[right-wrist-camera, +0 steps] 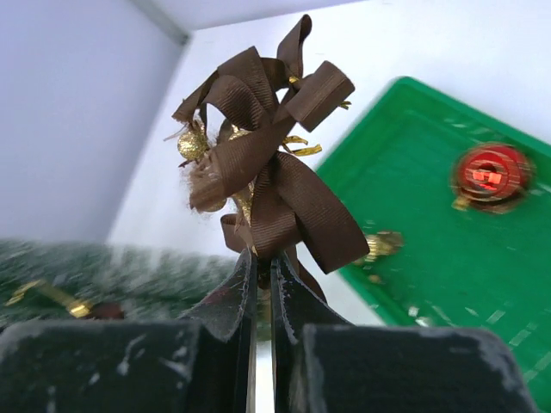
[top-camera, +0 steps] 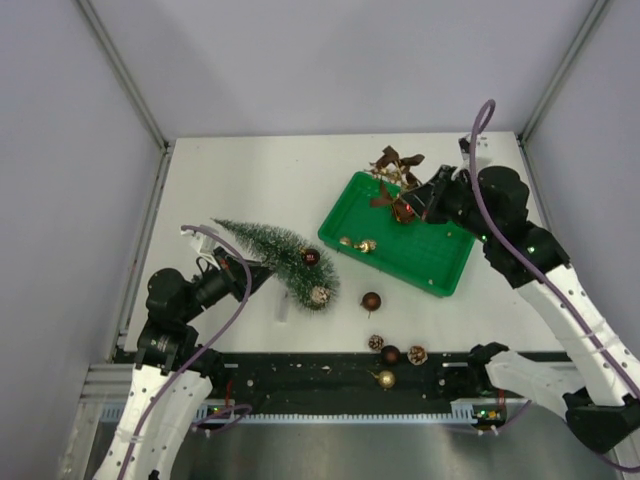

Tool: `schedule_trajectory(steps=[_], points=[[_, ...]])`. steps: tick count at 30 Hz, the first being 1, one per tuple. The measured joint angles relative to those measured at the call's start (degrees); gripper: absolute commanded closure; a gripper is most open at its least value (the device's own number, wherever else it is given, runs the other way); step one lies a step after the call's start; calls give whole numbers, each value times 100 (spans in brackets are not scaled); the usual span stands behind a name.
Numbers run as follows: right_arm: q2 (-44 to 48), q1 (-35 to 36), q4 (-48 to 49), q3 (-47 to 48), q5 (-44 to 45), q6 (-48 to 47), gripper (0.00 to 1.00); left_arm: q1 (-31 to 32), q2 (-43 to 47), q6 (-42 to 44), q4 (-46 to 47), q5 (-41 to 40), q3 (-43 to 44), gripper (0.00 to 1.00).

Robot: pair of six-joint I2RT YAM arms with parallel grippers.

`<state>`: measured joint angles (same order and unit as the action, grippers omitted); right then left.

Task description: Decorate the small christmas tree

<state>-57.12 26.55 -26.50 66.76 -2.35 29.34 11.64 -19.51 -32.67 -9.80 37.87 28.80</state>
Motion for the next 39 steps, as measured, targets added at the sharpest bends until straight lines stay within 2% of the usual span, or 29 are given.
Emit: schedule_trajectory(steps=[7,11,16,21,22,25,28,39], points=[[170,1204,-98,658,-402,542,100,0,2,-2,0,0,0,100],[26,2212,-107,800,-122,743,100,0,2,-15,2,0,0,100],[-619,3296,-50,955,433,887,100,0,2,-24,13,2,0,100],[-1145,3893,-114,951,1012,1043,100,0,0,-28,20,4,7,100],[-1204,3954,-114,944,1108,1091,99,0,0,-28,17,9,13,100],[-1276,4019,-85,874,1266,1207,86,0,0,-28,15,28,33,100],[-1294,4033,-94,787,1373,1329,70,0,-4,-20,11,52,57,100],[-1294,4059,-297,356,1429,1569,47,-2,-26,-17,-4,208,136,100]])
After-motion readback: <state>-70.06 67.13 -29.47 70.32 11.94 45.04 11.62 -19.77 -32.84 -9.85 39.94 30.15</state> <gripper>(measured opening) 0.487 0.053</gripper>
